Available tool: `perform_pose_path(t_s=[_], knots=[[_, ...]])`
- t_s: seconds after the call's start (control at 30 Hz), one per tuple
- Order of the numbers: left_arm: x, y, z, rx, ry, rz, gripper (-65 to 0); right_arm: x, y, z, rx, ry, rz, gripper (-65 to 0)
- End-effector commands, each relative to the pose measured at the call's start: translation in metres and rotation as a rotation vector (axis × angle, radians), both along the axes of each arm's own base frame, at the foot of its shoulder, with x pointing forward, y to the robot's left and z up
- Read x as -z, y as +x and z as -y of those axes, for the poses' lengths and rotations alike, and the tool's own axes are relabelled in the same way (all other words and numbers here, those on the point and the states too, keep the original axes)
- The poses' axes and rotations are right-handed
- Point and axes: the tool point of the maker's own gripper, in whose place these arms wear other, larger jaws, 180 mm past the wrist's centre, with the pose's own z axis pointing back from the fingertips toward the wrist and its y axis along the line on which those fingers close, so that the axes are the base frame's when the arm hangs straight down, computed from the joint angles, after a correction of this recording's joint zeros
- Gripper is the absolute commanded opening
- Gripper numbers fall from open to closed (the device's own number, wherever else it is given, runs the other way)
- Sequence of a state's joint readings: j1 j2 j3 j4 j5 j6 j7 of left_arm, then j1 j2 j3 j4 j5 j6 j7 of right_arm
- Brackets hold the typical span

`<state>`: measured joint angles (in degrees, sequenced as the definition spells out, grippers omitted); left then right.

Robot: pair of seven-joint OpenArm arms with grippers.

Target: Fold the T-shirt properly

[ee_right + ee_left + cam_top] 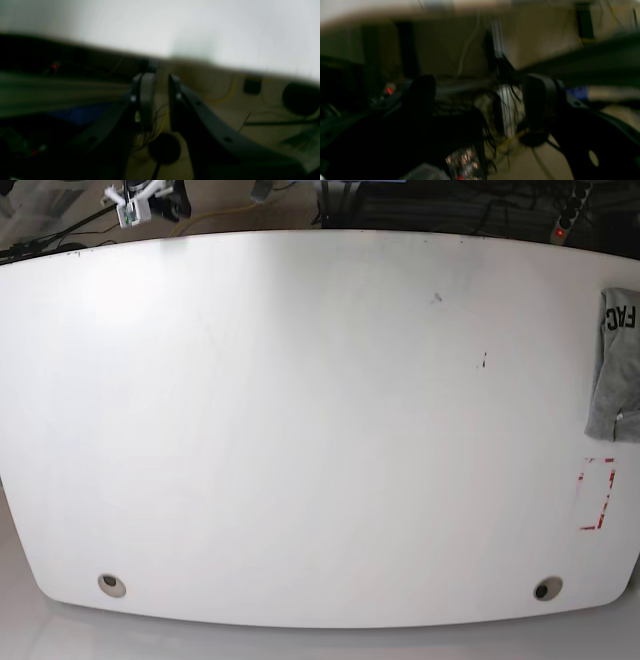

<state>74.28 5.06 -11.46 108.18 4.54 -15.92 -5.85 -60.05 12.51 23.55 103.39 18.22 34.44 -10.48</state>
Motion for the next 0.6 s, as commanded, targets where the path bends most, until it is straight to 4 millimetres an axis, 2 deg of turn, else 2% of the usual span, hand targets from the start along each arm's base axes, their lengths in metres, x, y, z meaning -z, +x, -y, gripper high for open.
perform_pose_path(t_s=[0.0, 0.07, 0.13, 0.23, 0.37, 0.57], knots=[[0.003, -0.010, -0.003, -0.007, -0.002, -0.014, -14.6, -0.004, -0.025, -0.016, -0.029, 0.054, -0.043, -56.3], [0.013, -0.025, -0.007, 0.004, -0.001, -0.060, -14.6, -0.001, -0.048, -0.029, -0.051, 0.094, -0.101, -56.3], [0.027, -0.051, -0.010, 0.006, -0.006, -0.135, -14.6, 0.007, -0.072, -0.038, -0.052, 0.128, -0.170, -56.3], [0.044, -0.082, -0.013, -0.013, -0.008, -0.222, -14.6, 0.028, -0.101, -0.043, -0.031, 0.159, -0.264, -56.3], [0.075, -0.088, -0.016, -0.043, -0.017, -0.263, -14.6, 0.061, -0.118, -0.045, 0.007, 0.186, -0.344, -56.3], [0.133, -0.101, -0.018, -0.021, -0.041, -0.363, -14.6, 0.111, -0.129, -0.040, 0.046, 0.188, -0.446, -56.3]])
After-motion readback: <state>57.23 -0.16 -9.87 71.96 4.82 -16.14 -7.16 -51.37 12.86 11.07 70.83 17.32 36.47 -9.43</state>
